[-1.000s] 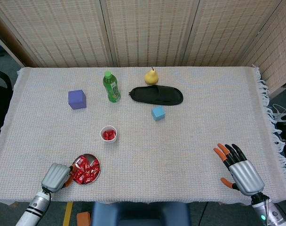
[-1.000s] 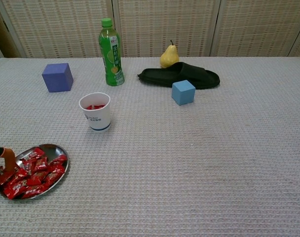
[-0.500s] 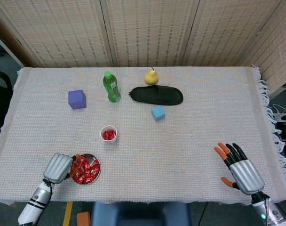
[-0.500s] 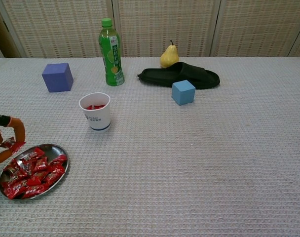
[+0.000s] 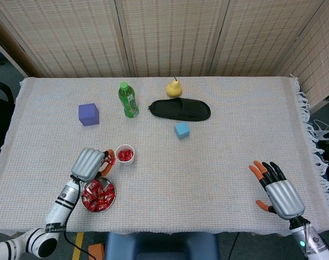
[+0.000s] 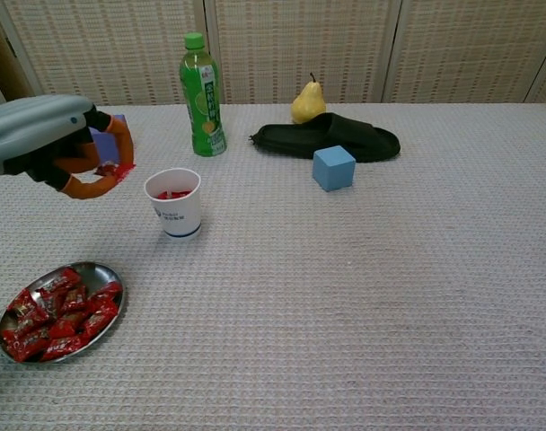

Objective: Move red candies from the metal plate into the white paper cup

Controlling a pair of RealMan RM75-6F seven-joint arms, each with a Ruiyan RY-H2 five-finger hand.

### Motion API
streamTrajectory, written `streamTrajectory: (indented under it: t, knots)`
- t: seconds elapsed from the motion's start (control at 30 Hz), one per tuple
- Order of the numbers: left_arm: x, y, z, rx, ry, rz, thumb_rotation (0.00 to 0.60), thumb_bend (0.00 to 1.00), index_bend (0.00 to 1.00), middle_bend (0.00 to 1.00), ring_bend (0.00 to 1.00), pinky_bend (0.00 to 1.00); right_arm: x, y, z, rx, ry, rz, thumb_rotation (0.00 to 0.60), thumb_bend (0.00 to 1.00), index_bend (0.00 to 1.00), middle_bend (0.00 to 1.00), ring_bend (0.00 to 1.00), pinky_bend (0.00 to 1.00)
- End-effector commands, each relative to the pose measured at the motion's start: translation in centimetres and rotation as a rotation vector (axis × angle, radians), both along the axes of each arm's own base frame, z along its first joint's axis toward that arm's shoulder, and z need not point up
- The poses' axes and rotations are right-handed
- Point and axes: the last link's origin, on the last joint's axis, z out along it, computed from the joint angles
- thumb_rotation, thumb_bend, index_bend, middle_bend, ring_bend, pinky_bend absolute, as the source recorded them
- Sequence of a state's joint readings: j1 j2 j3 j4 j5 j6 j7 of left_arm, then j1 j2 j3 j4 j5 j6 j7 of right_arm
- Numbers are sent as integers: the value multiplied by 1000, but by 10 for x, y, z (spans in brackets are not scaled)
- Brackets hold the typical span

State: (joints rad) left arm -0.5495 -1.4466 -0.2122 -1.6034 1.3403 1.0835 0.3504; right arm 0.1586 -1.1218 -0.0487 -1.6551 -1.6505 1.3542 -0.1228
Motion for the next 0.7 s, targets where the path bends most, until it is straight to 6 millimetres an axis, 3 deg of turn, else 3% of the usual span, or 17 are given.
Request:
streamTrajectory:
  t: [0.03, 0.43, 0.7]
  knots:
    - [12, 14, -9, -18, -8, 7, 600, 421, 470, 1000, 1000, 1000, 0, -1, 0, -2, 0, -2, 600, 95, 0, 0, 0, 0]
    - [33, 31, -34, -30, 18, 2, 600, 421, 467, 1000, 1000, 1000, -2, -6, 2, -10, -4, -15, 600, 96, 0, 0, 0, 0]
    - [35, 36, -46, -24, 57, 3, 600, 420, 421, 1000, 1000, 1000, -2, -5, 3, -13, -8, -14, 600, 96, 0, 0, 0, 0]
